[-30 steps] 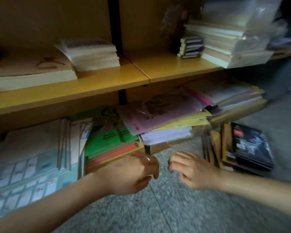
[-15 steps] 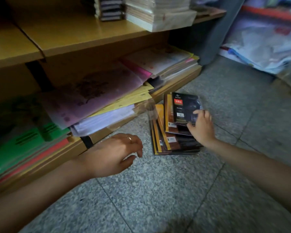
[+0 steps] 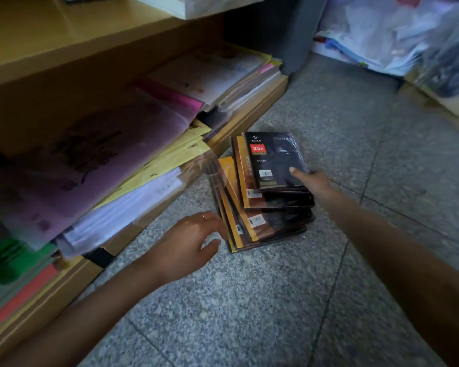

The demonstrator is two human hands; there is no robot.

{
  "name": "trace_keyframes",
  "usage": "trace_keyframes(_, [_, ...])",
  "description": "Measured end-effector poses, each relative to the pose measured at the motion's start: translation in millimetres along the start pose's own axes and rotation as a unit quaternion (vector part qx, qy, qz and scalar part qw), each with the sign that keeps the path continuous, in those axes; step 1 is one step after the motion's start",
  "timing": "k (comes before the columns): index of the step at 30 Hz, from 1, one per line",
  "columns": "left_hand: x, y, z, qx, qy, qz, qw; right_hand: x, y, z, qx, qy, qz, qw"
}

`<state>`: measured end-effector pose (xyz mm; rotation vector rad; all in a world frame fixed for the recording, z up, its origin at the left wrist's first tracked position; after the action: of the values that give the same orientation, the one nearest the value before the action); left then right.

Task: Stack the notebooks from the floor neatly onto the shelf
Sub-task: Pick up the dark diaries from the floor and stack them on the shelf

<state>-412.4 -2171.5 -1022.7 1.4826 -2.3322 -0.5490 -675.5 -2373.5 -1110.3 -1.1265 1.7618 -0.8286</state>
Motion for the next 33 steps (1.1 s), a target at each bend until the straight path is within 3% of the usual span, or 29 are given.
trace_keyframes(8, [37, -34, 20, -0.109, 0.027, -0.081, 0.990, -4, -7, 17, -0.028, -0.176, -0.004, 0.984])
trace_keyframes(18, [83, -79, 66, -0.216, 0.018, -0.193, 0.957, -19, 23, 19, -0.032, -0.190, 0.035, 0.981])
trace_keyframes(23, [110, -102, 85, -0.265, 0.022, -0.334, 0.904, -25, 31, 22, -0.060, -0.199, 0.033, 0.978])
trace_keyframes(28, [107, -99, 95, -0.268, 0.015, -0.353, 0.896, -37, 27, 27, -0.123, -0.218, 0.017, 0.968])
trace_keyframes(30, [94, -91, 97, -0.311, 0.024, -0.360, 0.879, -46, 23, 32, -0.192, -0.231, -0.018, 0.953])
trace_keyframes(33, [69, -74, 111, -0.446, 0.030, -0.342, 0.826, -62, 25, 40, -0.319, -0.240, -0.079, 0.913])
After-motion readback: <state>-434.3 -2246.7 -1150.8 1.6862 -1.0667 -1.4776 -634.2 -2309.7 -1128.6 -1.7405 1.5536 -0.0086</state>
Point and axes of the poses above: each hand's wrist, its own x-axis towards the middle knuckle, its own z-axis out of the palm, y = z × x, the point moved 9 cm from there along x, towards the middle knuckle, and after that the axes turned 6 degrees about x, right-handed, at the moved point
